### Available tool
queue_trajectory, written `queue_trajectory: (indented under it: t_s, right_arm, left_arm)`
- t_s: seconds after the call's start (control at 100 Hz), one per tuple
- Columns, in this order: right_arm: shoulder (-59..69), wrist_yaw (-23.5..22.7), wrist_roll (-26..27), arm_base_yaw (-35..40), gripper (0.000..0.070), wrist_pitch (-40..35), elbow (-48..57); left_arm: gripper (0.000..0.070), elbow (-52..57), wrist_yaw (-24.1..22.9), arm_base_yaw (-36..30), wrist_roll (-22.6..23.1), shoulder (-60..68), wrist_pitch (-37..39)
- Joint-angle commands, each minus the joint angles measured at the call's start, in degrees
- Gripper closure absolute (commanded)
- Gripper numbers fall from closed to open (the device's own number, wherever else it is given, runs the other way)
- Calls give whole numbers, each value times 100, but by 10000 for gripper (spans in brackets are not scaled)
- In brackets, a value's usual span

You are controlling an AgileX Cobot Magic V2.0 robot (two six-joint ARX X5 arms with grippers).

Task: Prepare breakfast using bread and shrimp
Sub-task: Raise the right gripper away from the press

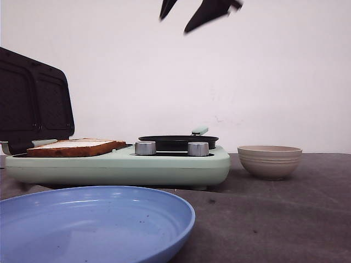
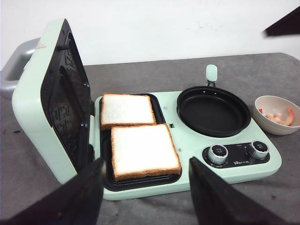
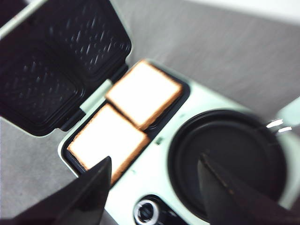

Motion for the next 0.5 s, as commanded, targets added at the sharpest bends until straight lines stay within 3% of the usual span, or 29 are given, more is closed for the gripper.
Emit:
queue_trajectory:
  t_s: [0.0,0.27,0.49]
  right_arm:
    - [-153,11,-299,-26,342,-74,133]
    - [-866,101,-455,-129,342,-358,105]
    - [-1587,284,-492,-129,342,-46,-636]
  left_arm:
    - [428,22,-15,-20,72,7,42]
    - [428,22,-15,-20,66,2,-4]
    - [428,22,-15,-20,68,-2,-4]
